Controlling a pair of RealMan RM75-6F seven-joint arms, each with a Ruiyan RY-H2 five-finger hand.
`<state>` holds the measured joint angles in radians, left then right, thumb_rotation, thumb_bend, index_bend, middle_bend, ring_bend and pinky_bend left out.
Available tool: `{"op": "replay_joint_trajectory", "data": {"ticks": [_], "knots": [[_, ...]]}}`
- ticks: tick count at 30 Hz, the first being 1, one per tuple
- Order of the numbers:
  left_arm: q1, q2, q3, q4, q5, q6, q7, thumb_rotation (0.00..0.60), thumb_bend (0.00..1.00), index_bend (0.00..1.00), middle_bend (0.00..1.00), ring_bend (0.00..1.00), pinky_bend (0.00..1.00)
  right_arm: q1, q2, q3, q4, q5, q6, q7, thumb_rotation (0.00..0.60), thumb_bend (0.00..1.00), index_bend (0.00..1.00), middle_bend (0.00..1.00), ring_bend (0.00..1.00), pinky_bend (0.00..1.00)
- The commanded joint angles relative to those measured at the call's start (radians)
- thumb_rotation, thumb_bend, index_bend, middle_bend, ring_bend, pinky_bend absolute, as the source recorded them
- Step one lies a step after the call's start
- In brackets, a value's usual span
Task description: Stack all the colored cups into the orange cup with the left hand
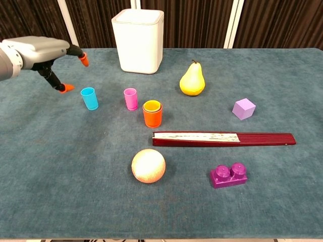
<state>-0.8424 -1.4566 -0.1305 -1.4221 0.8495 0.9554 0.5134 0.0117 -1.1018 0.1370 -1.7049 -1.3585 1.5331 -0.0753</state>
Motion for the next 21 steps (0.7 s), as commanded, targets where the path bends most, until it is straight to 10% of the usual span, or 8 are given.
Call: {"op": "replay_joint_trajectory", "data": {"ticks": [1, 21], "knots": [[0.006, -0.015, 0.010, 0.025, 0.015, -0.013, -0.017, 0.600, 0.29, 0.24, 0.08, 0.00, 0.00, 0.000, 0.000, 0.000, 0.000, 0.000, 0.000, 0.000, 0.600, 0.43, 0.04, 0.00, 0.06, 0.00], [0.009, -0.095, 0.014, 0.113, 0.043, -0.039, -0.039, 0.600, 0.28, 0.25, 0.08, 0.00, 0.00, 0.000, 0.000, 0.003, 0.005, 0.007, -0.001, 0.005, 0.600, 0.43, 0.04, 0.00, 0.06, 0.00]]}}
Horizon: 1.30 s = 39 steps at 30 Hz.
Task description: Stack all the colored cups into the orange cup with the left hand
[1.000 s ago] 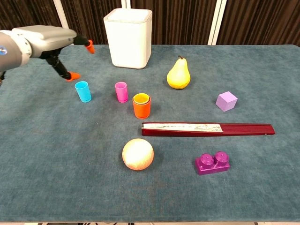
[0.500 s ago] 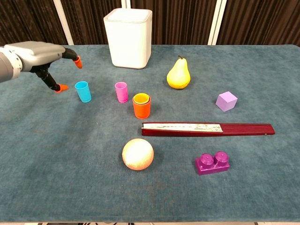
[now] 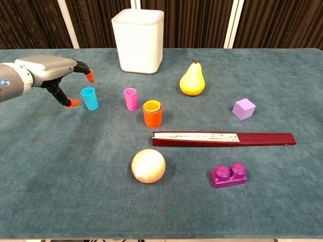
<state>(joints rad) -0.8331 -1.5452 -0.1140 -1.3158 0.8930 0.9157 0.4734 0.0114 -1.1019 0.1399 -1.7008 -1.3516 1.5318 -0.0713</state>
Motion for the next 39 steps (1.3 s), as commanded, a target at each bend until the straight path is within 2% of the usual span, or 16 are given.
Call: {"op": "replay_joint_trajectory", "data": {"ticks": [1, 19, 39], "knots": [[-0.001, -0.009, -0.003, 0.008, -0.001, 0.000, 0.001, 0.600, 0.28, 0.25, 0.08, 0.00, 0.00, 0.000, 0.000, 0.001, 0.001, 0.000, 0.001, 0.001, 0.600, 0.43, 0.04, 0.00, 0.06, 0.00], [-0.015, -0.073, -0.024, 0.067, -0.004, -0.013, 0.008, 0.600, 0.31, 0.35, 0.09, 0.00, 0.00, 0.001, -0.003, 0.000, 0.005, 0.002, -0.002, -0.001, 0.600, 0.43, 0.04, 0.00, 0.06, 0.00], [-0.018, -0.089, -0.041, 0.095, -0.023, 0.000, 0.049, 0.600, 0.32, 0.37, 0.09, 0.00, 0.00, 0.002, -0.006, 0.000, 0.005, 0.004, -0.005, -0.003, 0.600, 0.43, 0.04, 0.00, 0.06, 0.00]]}}
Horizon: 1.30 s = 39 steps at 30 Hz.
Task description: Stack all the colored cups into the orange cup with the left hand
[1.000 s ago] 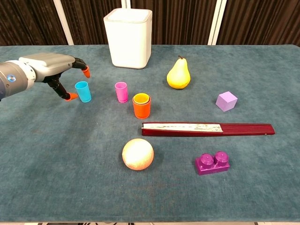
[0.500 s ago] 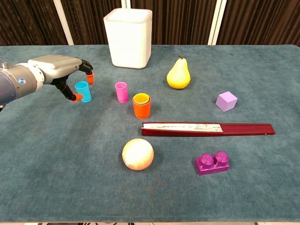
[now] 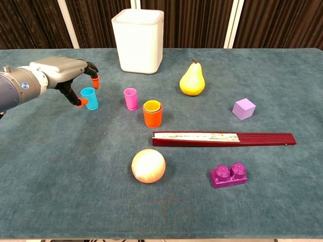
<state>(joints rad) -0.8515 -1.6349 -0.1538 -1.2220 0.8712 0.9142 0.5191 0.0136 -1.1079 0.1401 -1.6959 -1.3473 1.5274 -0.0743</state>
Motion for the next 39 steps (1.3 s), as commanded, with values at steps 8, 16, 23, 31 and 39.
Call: {"op": "replay_joint_trajectory", "data": {"ticks": [8, 16, 23, 31, 39], "knots": [[0.001, 0.001, -0.004, 0.004, -0.007, -0.003, 0.009, 0.600, 0.35, 0.39, 0.09, 0.00, 0.00, 0.001, -0.002, -0.001, 0.000, 0.000, -0.001, -0.004, 0.600, 0.43, 0.04, 0.00, 0.06, 0.00], [-0.001, -0.010, -0.006, 0.012, -0.009, -0.006, 0.016, 0.600, 0.35, 0.41, 0.10, 0.00, 0.00, 0.001, -0.003, 0.000, 0.000, 0.003, -0.001, -0.004, 0.600, 0.43, 0.04, 0.00, 0.06, 0.00], [0.002, -0.008, -0.011, 0.007, -0.004, -0.001, 0.014, 0.600, 0.38, 0.48, 0.12, 0.00, 0.00, 0.000, -0.002, 0.000, -0.001, 0.002, -0.001, -0.002, 0.600, 0.43, 0.04, 0.00, 0.06, 0.00], [0.001, 0.022, -0.030, -0.052, 0.018, 0.019, 0.004, 0.600, 0.39, 0.48, 0.13, 0.00, 0.00, 0.001, -0.002, 0.000, -0.003, 0.002, -0.001, -0.001, 0.600, 0.43, 0.04, 0.00, 0.06, 0.00], [-0.026, 0.093, -0.077, -0.248, 0.053, 0.064, 0.036, 0.600, 0.39, 0.48, 0.13, 0.00, 0.00, 0.000, -0.001, 0.001, -0.004, 0.005, -0.002, 0.002, 0.600, 0.43, 0.04, 0.00, 0.06, 0.00]]}}
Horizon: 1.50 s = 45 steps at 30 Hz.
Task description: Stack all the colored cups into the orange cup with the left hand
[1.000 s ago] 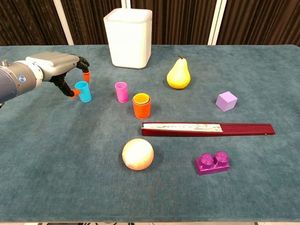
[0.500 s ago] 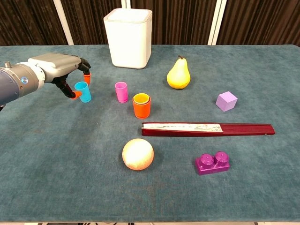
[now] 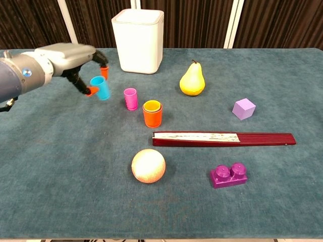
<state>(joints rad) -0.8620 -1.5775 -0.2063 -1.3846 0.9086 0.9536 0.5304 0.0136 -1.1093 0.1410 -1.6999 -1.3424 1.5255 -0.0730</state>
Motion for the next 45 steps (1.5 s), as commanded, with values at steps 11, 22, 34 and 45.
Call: {"op": "replay_joint_trajectory", "data": {"ticks": [11, 22, 34, 45], "knots": [[-0.077, 0.081, -0.067, -0.333, -0.063, 0.092, 0.199, 0.600, 0.39, 0.48, 0.13, 0.00, 0.00, -0.004, 0.007, 0.005, 0.001, 0.006, 0.002, 0.019, 0.600, 0.43, 0.04, 0.00, 0.06, 0.00], [-0.117, 0.020, -0.052, -0.315, -0.123, 0.094, 0.239, 0.600, 0.39, 0.48, 0.14, 0.00, 0.00, -0.005, 0.009, 0.007, 0.003, 0.011, 0.003, 0.023, 0.600, 0.43, 0.04, 0.00, 0.06, 0.00], [-0.131, -0.038, -0.018, -0.242, -0.127, 0.081, 0.225, 0.600, 0.39, 0.48, 0.13, 0.00, 0.00, -0.007, 0.011, 0.011, 0.002, 0.015, 0.007, 0.028, 0.600, 0.43, 0.04, 0.00, 0.06, 0.00], [-0.138, -0.086, -0.002, -0.175, -0.113, 0.080, 0.210, 0.600, 0.39, 0.48, 0.13, 0.00, 0.00, -0.011, 0.015, 0.012, 0.000, 0.013, 0.012, 0.034, 0.600, 0.43, 0.04, 0.00, 0.06, 0.00]]}}
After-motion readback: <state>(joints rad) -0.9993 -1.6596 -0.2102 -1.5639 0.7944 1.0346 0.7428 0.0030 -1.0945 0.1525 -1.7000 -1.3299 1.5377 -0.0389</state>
